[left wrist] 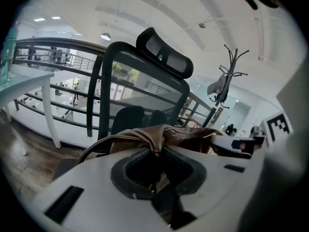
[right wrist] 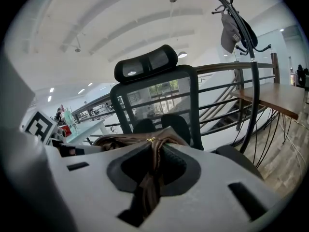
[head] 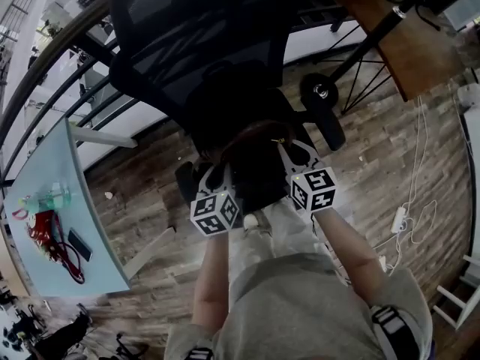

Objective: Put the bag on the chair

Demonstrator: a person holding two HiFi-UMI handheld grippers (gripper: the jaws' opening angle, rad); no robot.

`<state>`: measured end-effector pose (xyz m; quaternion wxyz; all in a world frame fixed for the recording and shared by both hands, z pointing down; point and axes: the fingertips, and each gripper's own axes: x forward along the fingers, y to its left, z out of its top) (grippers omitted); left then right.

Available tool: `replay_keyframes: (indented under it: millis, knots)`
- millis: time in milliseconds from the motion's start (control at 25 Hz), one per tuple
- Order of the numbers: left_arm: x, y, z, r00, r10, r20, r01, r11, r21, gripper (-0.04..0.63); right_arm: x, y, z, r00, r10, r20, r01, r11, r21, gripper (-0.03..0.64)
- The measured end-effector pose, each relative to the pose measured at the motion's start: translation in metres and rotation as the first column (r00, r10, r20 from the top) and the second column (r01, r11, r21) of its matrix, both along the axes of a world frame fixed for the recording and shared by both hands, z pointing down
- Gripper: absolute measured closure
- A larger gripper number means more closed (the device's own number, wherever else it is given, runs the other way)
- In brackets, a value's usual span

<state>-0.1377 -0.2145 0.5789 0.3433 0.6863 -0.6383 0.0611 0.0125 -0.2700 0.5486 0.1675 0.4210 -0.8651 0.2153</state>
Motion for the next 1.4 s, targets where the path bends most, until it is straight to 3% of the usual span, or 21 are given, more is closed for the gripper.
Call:
replay_keyframes:
  millis: [360, 760, 1400]
  knots:
    - [-0.009, -0.036, 0.070, 0.999, -0.032, 0.001, 0.032, 0.998, -0.057, 0.548, -0.006, -0.036, 0.072, 0.998, -0.028, -0.048, 0.026, 0.999, -0.044, 0.581]
    - [-0.013, -0.059, 0.142, 0.999, -0.020, 0.030, 0.024, 0.987, -0.159, 0.548, -0.008, -0.060, 0.145, 0.996, 0.000, -0.087, -0.011, 0.991, -0.131, 0.581]
    - [-0.019, -0.062, 0.189, 0.999, -0.012, 0.046, 0.024, 0.967, -0.253, 0.544, -0.015, -0.070, 0.187, 0.991, 0.021, -0.134, -0.044, 0.984, -0.175, 0.581]
